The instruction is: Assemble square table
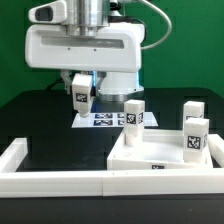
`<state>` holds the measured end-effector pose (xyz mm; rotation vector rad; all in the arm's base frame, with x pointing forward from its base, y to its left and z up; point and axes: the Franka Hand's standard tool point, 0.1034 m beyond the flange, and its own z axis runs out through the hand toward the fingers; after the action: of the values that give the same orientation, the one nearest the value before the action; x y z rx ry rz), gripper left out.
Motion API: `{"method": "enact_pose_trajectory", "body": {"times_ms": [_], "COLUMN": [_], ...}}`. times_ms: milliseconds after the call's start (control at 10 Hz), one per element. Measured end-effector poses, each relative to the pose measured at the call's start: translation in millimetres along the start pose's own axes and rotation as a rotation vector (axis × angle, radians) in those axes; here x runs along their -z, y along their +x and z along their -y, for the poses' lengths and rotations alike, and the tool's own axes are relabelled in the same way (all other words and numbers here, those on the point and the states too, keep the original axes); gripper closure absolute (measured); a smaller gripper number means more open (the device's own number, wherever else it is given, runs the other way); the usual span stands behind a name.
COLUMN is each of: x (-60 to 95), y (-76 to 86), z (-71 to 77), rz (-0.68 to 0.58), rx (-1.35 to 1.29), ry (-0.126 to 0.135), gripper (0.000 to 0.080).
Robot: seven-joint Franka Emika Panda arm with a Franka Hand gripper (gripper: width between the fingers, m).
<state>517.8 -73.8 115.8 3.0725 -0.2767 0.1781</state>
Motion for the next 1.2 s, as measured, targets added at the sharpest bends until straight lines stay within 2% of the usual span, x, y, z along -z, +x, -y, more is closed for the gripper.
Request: {"method": "enact_pose_trajectory", "body": {"times_ms": [100, 200, 300, 400, 800, 900, 1200], "x": [5.5, 5.7, 2.5, 5.1, 2.0, 3.0, 9.2], "y": [15.7, 21.0, 17.7, 20.6, 17.4, 20.5, 46.9], "z": [9.4, 16.9, 25.4, 21.4, 23.1, 35.4, 63.6], "rz": [-0.103, -0.197, -0.234, -0.315, -0.310, -0.314, -0.360], "rx": [-0.027, -0.066, -0.069, -0.054, -0.060, -0.076, -0.085], "ry": [0.012, 0.018, 0.017, -0.003, -0.003, 0.012, 0.044], "gripper": [0.0511, 0.0511, 0.0511, 0.0511, 0.0511, 0.0511, 0.0511]}}
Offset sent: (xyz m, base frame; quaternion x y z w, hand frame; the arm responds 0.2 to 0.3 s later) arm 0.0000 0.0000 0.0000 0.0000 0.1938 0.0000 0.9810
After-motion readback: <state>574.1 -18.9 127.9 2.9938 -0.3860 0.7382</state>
